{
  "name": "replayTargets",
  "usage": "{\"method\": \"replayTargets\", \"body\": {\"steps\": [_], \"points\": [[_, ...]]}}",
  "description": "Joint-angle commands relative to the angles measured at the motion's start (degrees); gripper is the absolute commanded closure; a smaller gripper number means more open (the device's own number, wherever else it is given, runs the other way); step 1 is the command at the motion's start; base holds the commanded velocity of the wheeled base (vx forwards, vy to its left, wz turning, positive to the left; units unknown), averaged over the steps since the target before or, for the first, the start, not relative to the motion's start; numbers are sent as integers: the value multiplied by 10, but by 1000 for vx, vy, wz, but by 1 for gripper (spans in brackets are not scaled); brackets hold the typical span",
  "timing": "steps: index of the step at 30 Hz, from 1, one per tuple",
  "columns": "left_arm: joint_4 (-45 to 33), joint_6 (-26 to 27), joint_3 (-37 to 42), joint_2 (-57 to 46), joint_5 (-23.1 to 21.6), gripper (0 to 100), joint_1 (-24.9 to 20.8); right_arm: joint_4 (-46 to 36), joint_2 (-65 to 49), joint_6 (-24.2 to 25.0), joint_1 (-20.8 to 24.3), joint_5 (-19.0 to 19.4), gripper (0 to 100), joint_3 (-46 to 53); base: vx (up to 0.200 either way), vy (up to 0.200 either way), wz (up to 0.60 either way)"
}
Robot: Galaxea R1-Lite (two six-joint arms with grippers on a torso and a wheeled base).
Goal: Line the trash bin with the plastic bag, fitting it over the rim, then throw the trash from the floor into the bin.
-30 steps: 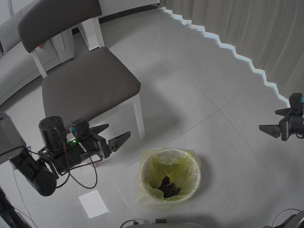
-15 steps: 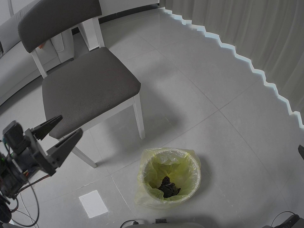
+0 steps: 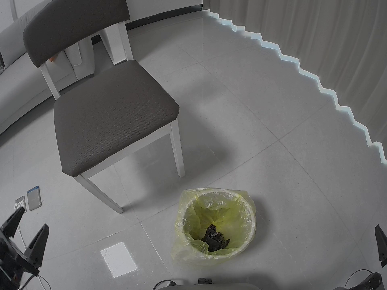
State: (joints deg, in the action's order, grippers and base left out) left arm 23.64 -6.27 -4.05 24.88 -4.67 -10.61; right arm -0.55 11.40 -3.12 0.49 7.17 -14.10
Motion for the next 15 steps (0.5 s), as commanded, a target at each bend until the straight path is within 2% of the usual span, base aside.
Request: {"method": "replayTargets", "body": {"steps": [1, 4, 6, 7, 8, 9, 12, 15], "points": [[-199, 49, 40, -195, 188, 0, 58, 51, -114, 41, -6, -117, 0, 141, 0, 0, 0], [-198, 38, 40, -195, 191, 0, 58, 51, -114, 44, -6, -124, 0, 141, 0, 0, 0], [-198, -4, 40, -195, 191, 0, 61, 51, -114, 44, -6, -123, 0, 141, 0, 0, 0], [-199, -17, 40, -199, 189, 0, 70, 51, -114, 44, -6, -122, 0, 141, 0, 0, 0], [-200, -35, 40, -219, 181, 0, 97, 51, -114, 40, -6, -117, 0, 141, 0, 0, 0], [-202, -41, 40, -249, 175, 0, 114, 51, -114, 35, -6, -115, 0, 141, 0, 0, 0], [-200, -54, 40, -247, 186, 0, 106, 51, -114, 9, -6, -98, 0, 141, 0, 0, 0], [-200, -42, 40, -249, 192, 0, 106, 52, -114, -7, -6, -68, 0, 141, 0, 0, 0]]}}
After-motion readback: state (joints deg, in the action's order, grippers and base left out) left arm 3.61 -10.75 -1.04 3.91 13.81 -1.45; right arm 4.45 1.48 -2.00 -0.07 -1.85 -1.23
